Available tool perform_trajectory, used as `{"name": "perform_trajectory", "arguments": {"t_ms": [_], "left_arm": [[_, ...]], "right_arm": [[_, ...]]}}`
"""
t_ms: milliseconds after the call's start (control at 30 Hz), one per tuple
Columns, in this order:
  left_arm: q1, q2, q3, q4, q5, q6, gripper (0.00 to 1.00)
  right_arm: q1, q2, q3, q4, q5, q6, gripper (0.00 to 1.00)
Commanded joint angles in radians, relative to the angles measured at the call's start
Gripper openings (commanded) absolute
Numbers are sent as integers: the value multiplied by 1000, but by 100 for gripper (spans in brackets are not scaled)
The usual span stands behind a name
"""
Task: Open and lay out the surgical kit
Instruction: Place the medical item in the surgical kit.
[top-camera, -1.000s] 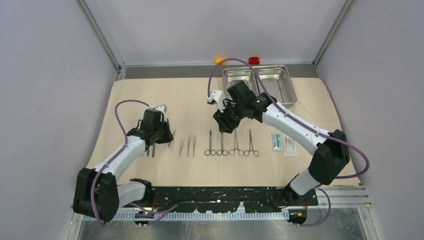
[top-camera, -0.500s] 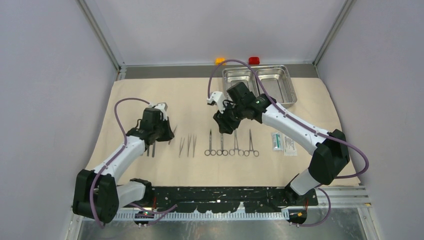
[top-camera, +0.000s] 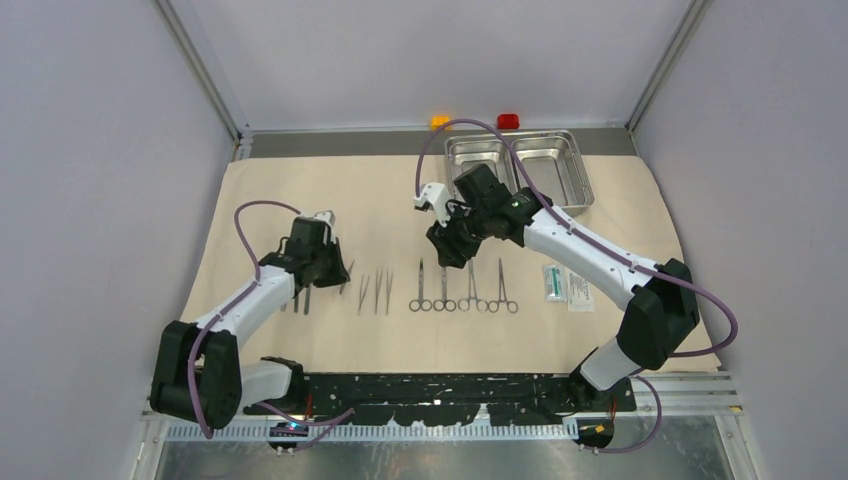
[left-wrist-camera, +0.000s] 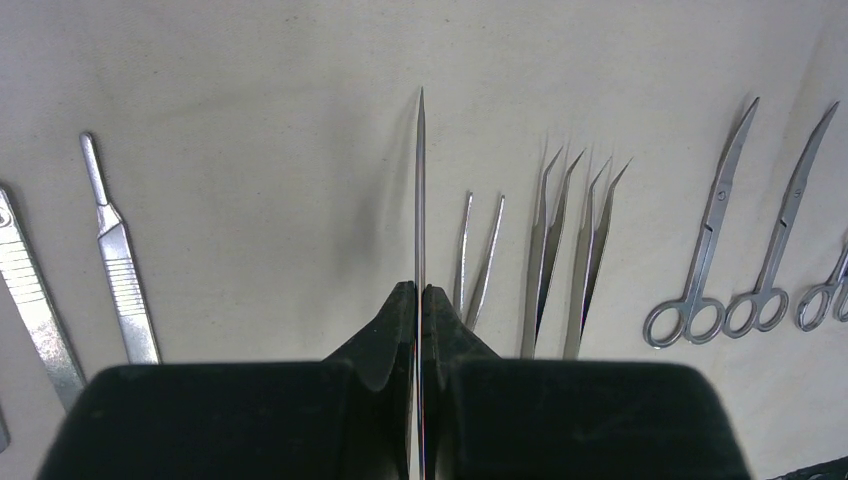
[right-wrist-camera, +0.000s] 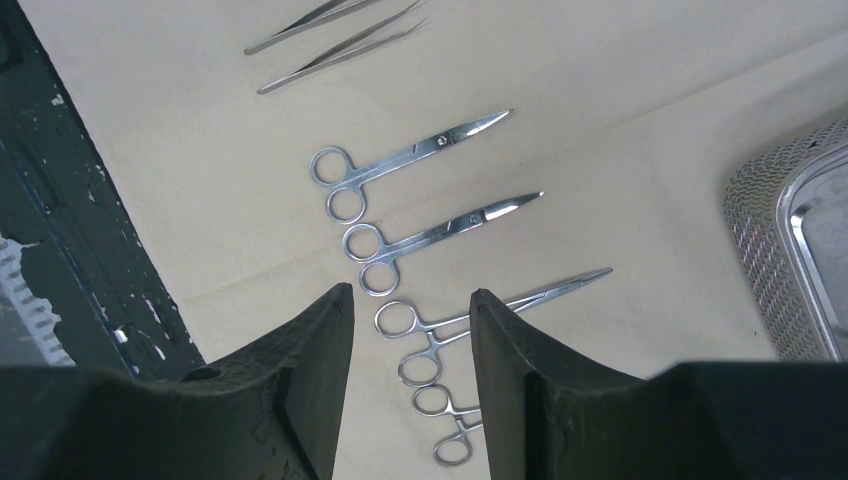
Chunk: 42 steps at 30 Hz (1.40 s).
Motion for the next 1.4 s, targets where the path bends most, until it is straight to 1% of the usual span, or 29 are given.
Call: {"name": "perform_trajectory", "arguments": {"t_ms": [0, 167, 533, 767, 1100, 1367], "left_arm": [[2, 10, 15, -18, -24, -26, 0], [4, 20, 15, -29, -35, -34, 0], [18, 21, -9, -26, -6, -45, 0], [25, 26, 1, -54, -2, -37, 8], [28, 22, 9, -88, -10, -23, 9], [28, 27, 14, -95, -6, -16, 14]], "right_arm": [[-1, -14, 18, 17, -4, -6, 51], [-2, -14, 16, 11, -1, -8, 51], [-2, -21, 8, 8, -1, -9, 51], [-2, -26, 5, 4, 3, -12, 51], [-1, -26, 8, 1, 9, -15, 51], [-1, -24, 11, 2, 11, -15, 51]]}}
